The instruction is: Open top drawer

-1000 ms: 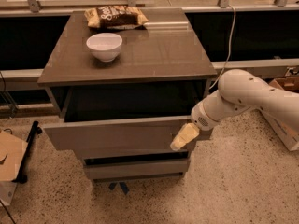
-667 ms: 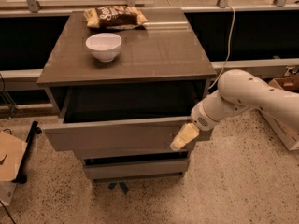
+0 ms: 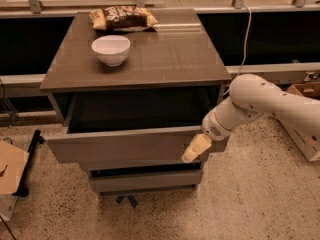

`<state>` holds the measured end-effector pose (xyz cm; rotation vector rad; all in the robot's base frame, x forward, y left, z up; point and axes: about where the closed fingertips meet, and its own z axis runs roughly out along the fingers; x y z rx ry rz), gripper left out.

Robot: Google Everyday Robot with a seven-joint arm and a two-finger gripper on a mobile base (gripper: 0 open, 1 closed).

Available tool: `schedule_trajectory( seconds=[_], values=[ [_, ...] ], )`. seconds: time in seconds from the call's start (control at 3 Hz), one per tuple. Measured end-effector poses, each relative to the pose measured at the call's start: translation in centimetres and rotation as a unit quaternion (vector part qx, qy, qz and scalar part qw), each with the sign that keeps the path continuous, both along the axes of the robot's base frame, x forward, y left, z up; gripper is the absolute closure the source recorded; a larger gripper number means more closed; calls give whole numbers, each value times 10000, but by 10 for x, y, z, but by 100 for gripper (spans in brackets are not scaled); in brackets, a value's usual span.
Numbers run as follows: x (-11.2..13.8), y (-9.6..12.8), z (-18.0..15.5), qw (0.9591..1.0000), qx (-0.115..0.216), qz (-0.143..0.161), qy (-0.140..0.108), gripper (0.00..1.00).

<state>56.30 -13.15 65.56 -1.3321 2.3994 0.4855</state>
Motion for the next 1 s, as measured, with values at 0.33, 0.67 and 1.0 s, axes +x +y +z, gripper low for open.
schedule_trajectory(
  seconds=[0.33,0.67,1.0],
  values=[
    [0,0,0,10000,0,0,0,33],
    [0,0,3,10000,0,0,0,56],
    [0,0,8,10000,0,0,0,79]
  ],
)
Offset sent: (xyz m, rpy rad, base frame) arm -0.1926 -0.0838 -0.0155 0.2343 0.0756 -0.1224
